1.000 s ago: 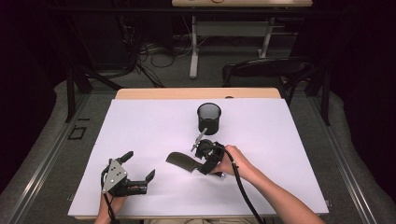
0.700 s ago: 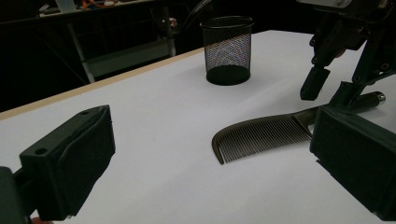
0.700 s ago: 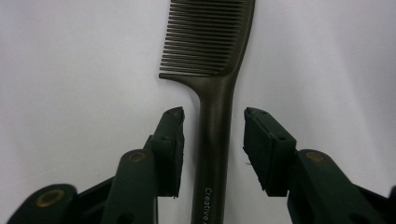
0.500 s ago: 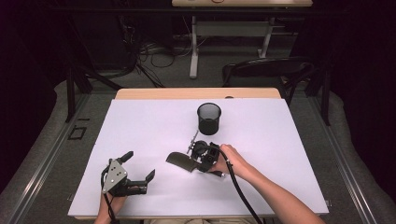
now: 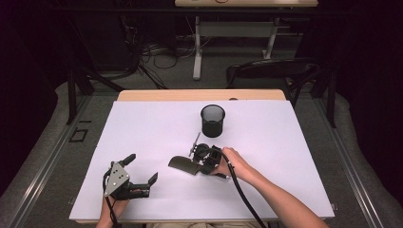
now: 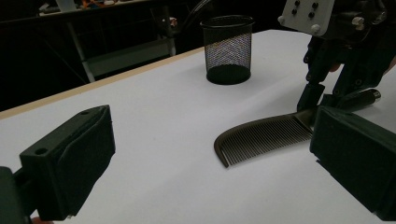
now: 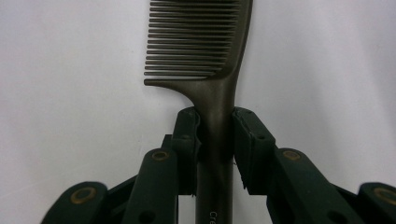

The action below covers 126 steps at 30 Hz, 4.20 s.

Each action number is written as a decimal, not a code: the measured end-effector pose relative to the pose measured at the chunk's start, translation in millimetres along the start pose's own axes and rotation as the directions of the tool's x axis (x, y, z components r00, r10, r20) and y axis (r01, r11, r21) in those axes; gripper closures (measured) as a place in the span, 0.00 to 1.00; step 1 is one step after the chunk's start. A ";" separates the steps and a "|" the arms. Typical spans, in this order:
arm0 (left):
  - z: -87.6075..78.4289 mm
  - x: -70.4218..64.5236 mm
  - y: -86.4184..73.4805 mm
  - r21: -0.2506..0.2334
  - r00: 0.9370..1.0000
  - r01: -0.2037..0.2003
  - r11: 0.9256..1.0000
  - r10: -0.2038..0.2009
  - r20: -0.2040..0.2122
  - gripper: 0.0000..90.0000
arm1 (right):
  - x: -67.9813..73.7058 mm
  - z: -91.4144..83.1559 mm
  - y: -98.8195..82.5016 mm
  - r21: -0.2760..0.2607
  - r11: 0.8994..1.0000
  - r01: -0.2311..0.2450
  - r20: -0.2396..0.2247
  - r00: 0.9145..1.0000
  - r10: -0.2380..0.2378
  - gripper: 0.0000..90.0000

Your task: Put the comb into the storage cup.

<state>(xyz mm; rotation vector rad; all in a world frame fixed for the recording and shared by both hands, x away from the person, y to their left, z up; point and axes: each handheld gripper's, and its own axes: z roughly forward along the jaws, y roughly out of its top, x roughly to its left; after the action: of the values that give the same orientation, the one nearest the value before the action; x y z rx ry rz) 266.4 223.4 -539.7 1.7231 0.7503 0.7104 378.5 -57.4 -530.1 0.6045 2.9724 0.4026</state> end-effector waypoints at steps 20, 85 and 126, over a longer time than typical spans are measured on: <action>-0.3 -0.1 0.0 -0.002 1.000 0.002 1.000 -0.002 -0.003 0.00 | -2.2 -21.1 -14.1 -0.138 0.988 -0.068 -0.015 0.998 0.067 0.81; 0.6 -1.2 0.3 0.001 1.000 -0.001 1.000 0.001 -0.002 0.00 | -15.8 -57.2 -87.0 -0.388 0.906 -0.170 0.003 0.983 0.185 0.81; 1.3 -1.2 0.3 0.000 1.000 0.001 1.000 -0.001 0.000 0.00 | -32.6 -82.8 -117.4 -0.542 0.809 -0.230 0.036 0.955 0.295 0.81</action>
<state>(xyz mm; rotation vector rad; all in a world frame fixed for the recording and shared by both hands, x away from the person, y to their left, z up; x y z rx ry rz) 266.7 221.6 -539.9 1.7226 0.7510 0.7097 353.9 -194.2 -481.4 0.9229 2.4810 1.1238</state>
